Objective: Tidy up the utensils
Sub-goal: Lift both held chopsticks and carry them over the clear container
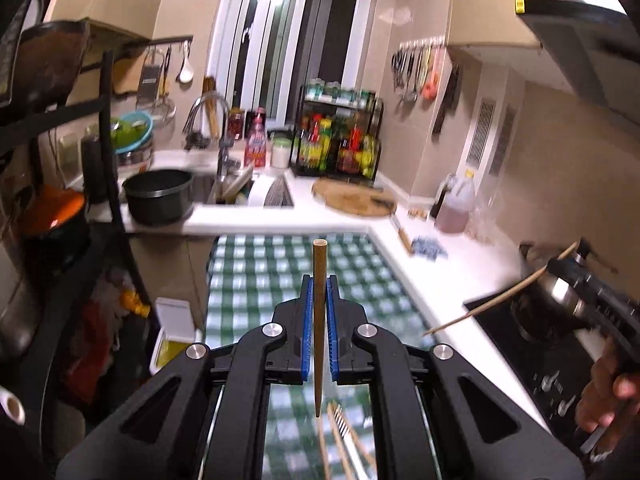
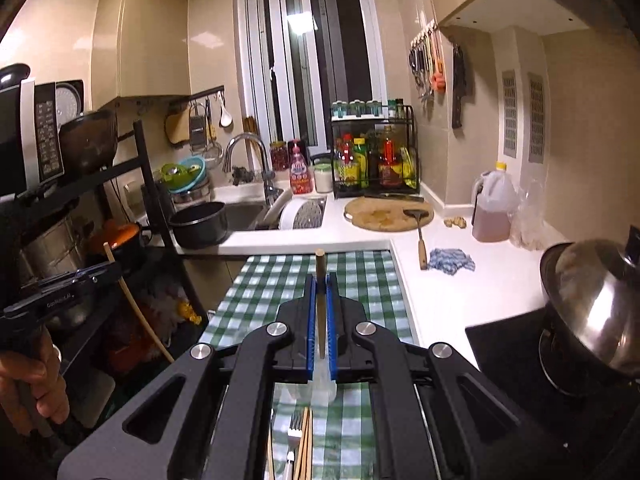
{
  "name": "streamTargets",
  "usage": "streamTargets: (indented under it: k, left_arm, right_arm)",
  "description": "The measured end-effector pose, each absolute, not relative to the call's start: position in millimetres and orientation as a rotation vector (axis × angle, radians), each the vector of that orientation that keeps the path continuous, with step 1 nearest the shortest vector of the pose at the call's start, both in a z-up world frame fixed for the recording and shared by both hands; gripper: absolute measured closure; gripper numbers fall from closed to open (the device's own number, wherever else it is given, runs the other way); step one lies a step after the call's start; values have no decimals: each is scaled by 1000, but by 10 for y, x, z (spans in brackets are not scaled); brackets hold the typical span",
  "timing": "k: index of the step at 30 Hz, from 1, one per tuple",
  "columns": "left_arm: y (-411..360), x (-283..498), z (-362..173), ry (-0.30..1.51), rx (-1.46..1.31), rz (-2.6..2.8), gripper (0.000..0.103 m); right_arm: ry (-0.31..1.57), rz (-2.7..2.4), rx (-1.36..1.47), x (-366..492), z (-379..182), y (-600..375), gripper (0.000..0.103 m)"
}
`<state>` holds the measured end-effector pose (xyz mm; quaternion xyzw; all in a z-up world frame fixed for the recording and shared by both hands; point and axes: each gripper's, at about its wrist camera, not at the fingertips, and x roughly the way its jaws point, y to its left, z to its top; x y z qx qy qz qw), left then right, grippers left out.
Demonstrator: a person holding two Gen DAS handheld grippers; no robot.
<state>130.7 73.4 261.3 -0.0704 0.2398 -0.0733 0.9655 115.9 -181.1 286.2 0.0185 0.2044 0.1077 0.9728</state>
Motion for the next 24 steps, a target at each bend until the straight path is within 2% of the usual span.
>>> streamTargets:
  k: [5, 8, 20, 24]
  left_arm:
    - [670, 1554, 2845, 393, -181, -184, 96]
    - [582, 1764, 2754, 395, -180, -197, 96]
    - [284, 2305, 1802, 555, -160, -261, 96]
    - [234, 2401, 1574, 621, -145, -272, 96]
  right_arm:
    - [406, 237, 44, 1382, 2937, -1738, 98]
    - [418, 250, 38, 1513, 2870, -1680, 98]
    - [609, 291, 38, 2072, 2017, -1566, 98]
    - [661, 285, 39, 2168, 1791, -1554, 93]
